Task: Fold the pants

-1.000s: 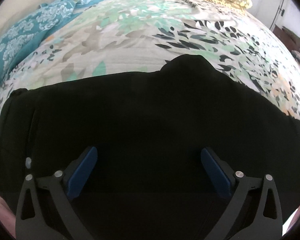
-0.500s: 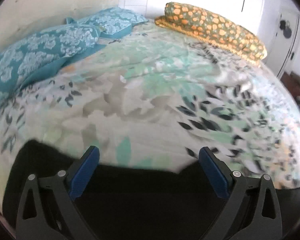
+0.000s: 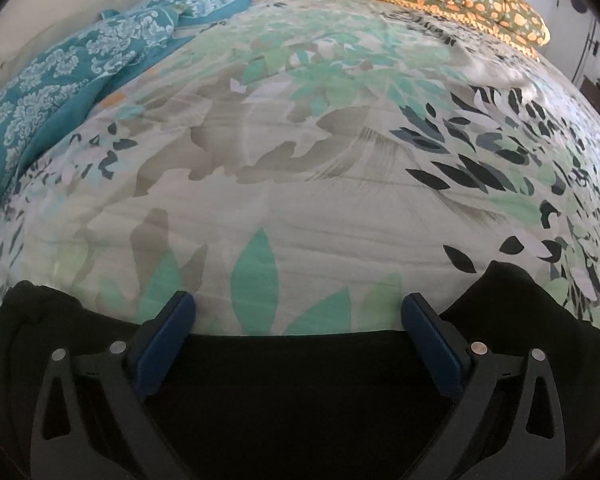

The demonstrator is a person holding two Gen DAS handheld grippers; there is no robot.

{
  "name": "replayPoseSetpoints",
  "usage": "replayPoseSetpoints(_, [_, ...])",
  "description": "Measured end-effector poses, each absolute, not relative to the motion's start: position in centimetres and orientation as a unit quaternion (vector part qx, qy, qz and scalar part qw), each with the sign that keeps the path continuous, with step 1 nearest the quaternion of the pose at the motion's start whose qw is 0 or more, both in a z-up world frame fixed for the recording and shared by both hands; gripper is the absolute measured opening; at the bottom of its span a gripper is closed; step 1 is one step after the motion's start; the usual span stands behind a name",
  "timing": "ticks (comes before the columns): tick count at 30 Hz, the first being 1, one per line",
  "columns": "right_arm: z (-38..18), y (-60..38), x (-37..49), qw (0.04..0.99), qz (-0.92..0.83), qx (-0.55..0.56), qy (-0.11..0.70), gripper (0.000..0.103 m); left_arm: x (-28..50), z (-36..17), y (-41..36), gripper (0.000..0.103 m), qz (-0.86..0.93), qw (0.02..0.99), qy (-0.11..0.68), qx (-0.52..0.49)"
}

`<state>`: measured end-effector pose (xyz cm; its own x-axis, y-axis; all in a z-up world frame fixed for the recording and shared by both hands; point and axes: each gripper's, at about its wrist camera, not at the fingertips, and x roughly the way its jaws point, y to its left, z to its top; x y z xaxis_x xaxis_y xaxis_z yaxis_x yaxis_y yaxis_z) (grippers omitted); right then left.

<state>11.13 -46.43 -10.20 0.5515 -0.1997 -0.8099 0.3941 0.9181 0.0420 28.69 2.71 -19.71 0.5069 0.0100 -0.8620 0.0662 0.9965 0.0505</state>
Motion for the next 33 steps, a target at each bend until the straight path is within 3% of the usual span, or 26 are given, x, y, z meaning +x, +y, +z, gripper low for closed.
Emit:
replayPoseSetpoints(4, [-15.3,-47.1,13.3,0.842,-0.171,0.113,0.498,0.103,28.8,-19.8,2.5,0.103,-0.016,0.867,0.497,0.038])
replayPoseSetpoints(33, [-14.7,-46.5,13.5,0.846,-0.178,0.086,0.495,0.103,28.7,-19.8,2.5,0.103,-0.013,0.867,0.497,0.039])
